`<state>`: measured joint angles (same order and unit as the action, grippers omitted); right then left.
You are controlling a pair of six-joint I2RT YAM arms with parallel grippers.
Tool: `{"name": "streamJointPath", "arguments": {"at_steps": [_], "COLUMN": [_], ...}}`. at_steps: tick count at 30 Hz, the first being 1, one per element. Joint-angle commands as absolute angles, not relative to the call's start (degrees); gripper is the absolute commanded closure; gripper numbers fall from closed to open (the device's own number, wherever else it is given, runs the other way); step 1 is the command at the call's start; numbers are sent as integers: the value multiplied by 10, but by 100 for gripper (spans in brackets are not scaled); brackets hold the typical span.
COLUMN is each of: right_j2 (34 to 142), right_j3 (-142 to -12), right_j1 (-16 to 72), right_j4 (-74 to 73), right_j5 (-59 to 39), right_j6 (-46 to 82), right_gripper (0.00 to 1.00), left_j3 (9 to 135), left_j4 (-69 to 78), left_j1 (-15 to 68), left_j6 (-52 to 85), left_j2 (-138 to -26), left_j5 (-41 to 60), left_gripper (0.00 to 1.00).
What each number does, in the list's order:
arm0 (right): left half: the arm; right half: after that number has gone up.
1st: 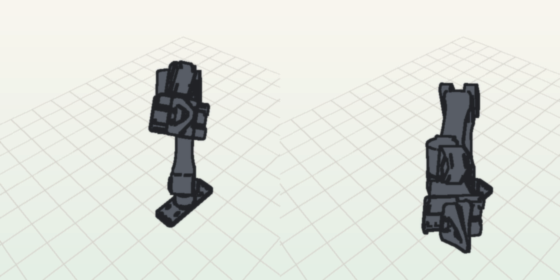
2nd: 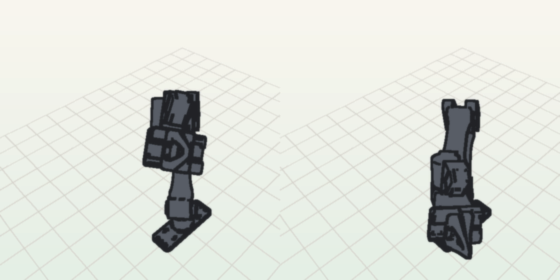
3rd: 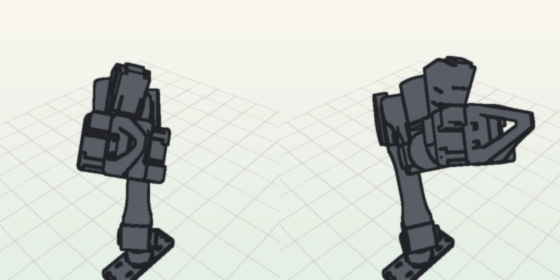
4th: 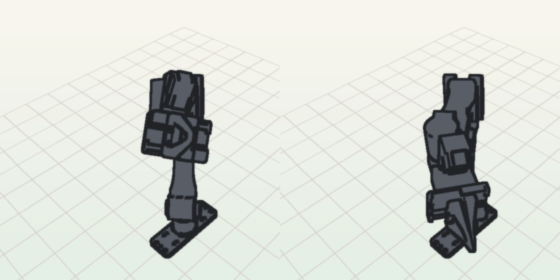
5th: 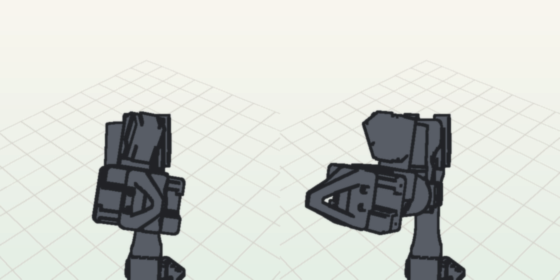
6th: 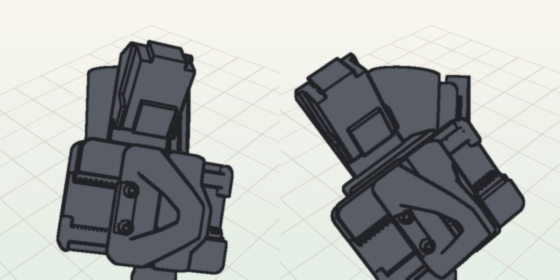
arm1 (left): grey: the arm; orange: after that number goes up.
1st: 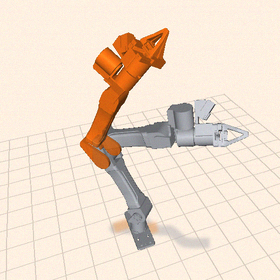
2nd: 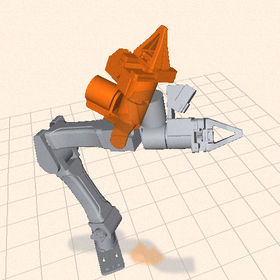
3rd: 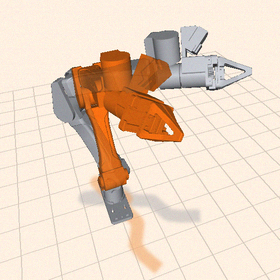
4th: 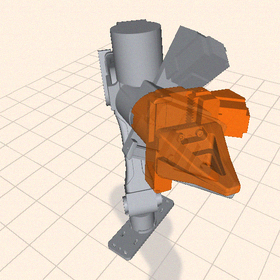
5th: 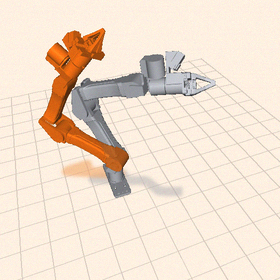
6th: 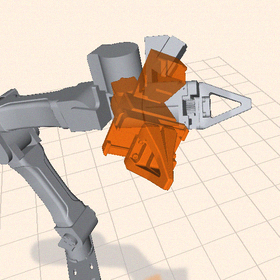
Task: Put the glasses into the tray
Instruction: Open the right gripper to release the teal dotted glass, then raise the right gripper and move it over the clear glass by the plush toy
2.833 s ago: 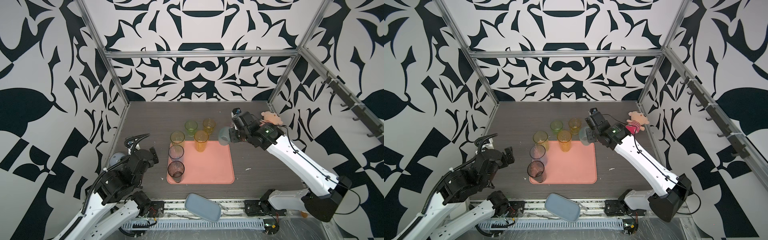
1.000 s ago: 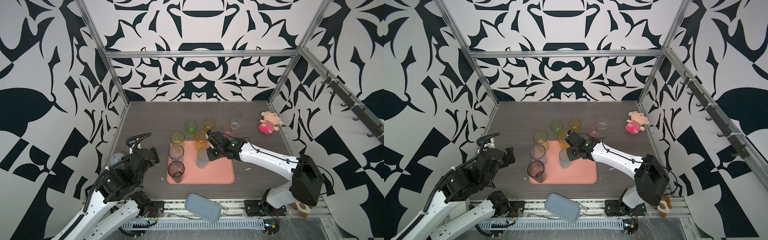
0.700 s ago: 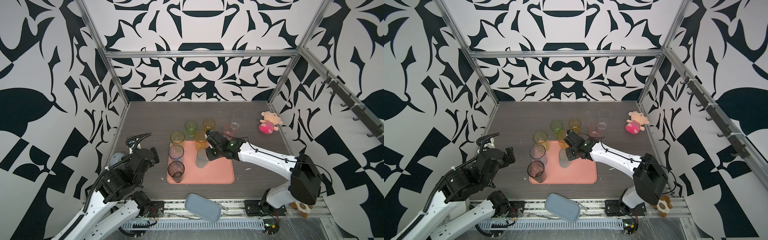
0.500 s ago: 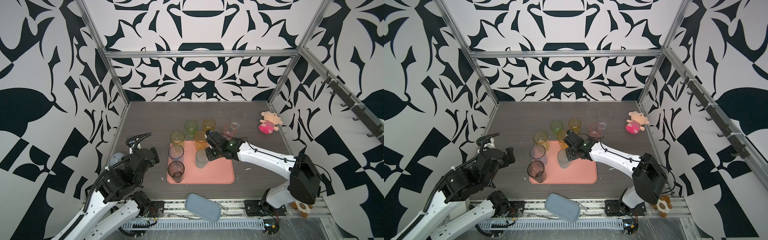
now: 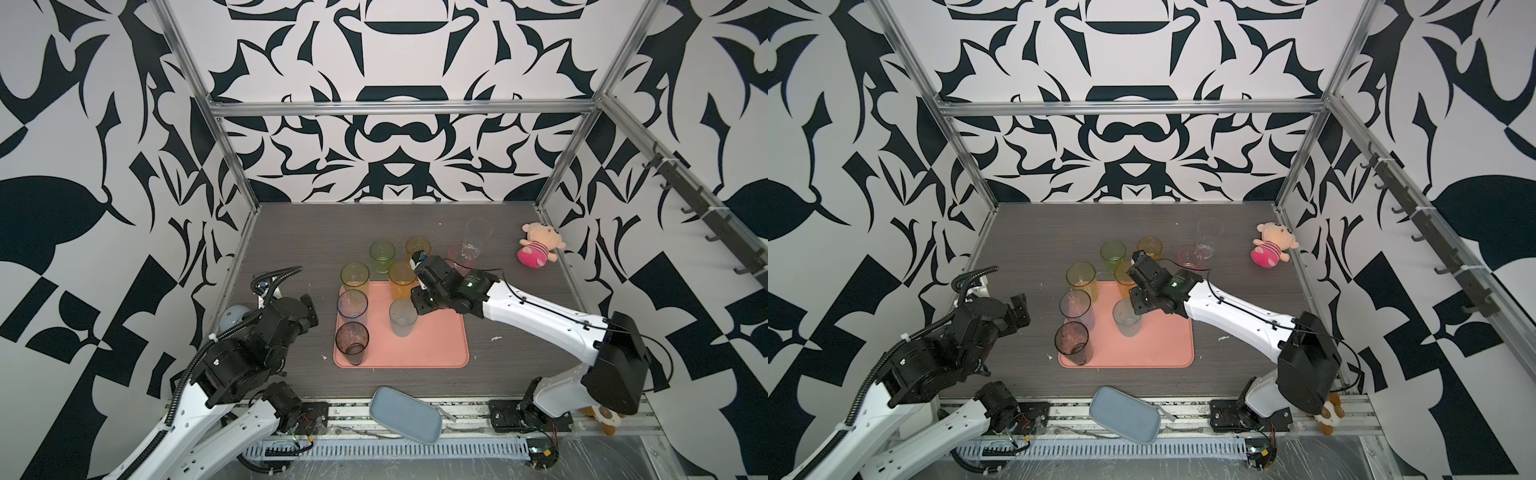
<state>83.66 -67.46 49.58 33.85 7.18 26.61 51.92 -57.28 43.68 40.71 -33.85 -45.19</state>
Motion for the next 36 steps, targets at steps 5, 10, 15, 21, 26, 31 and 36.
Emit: {"name": "streamJointPath", "arguments": {"at_steps": [5, 10, 15, 21, 26, 31, 36], "right_j2": [796, 802, 813, 829, 844, 855, 863], "right_j3": [-737, -778, -811, -844, -856, -864, -858], "right_j1": [497, 496, 480, 438, 365, 296, 241], "right_j4": [364, 384, 391, 381, 362, 351, 328], "right_j5": [136, 177, 197, 204, 184, 174, 171], "right_j6": [223, 195, 179, 161, 166, 189, 200], "right_gripper": [59, 59, 59, 57, 56, 50, 44], "left_j3": [511, 511, 511, 511, 511, 511, 511], "left_j4": [-584, -584, -584, -585, -585, -585, -585], "left_j1": [439, 439, 438, 439, 439, 439, 439], "left_j6": [415, 415, 415, 415, 415, 415, 415], "left_j2": [-330, -331, -331, -332, -332, -333, -335], "left_j5": [-461, -461, -461, -463, -464, -464, -465], "left_gripper": [1, 0, 1, 1, 1, 0, 1]}}
